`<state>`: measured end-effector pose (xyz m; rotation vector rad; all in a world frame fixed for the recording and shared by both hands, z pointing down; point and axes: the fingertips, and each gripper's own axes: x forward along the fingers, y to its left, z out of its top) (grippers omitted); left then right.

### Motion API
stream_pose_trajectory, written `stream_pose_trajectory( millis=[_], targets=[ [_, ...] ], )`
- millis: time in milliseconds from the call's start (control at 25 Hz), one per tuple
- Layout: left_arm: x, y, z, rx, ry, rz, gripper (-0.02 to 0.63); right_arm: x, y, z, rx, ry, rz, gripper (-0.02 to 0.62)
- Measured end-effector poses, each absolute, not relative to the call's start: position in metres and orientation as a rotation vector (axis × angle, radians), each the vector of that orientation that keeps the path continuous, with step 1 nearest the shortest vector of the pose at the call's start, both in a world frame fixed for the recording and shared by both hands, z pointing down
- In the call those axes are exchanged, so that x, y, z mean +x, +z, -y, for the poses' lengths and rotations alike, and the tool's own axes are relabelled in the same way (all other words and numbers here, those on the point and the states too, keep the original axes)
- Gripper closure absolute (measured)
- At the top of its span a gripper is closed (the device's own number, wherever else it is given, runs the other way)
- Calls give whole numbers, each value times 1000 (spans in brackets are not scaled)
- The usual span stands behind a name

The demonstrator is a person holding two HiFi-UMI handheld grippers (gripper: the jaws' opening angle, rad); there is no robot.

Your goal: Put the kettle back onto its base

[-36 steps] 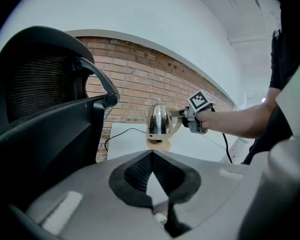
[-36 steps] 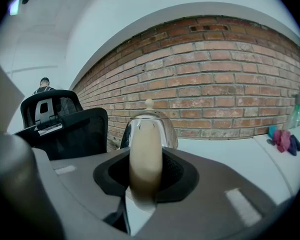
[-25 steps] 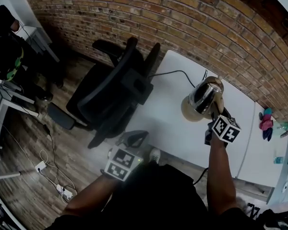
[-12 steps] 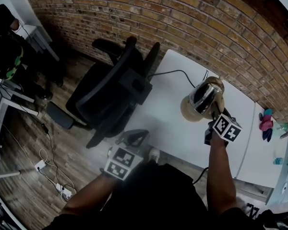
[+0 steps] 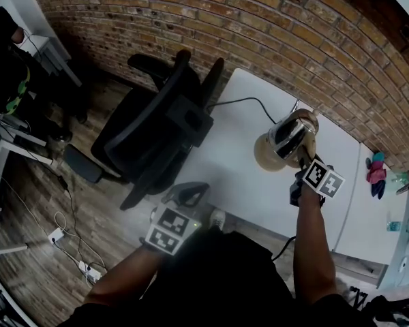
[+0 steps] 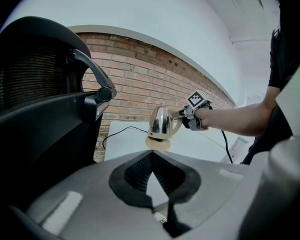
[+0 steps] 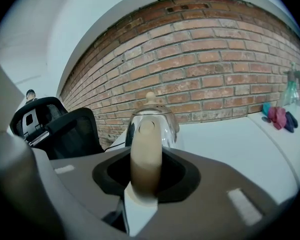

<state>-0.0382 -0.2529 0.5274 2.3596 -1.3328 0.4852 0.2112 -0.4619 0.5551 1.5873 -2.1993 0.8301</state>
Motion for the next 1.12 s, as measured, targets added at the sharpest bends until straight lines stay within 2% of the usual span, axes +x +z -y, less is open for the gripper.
stream_pose_trajectory(
  millis=[360,1120],
  targets=[
    [-41,530,248,2356,496,1331,606,202,558,446,1573,747,2227,453],
    [-46,531,236,2371,503,1314,606,170,570,402,1514,332,2197,454]
  ],
)
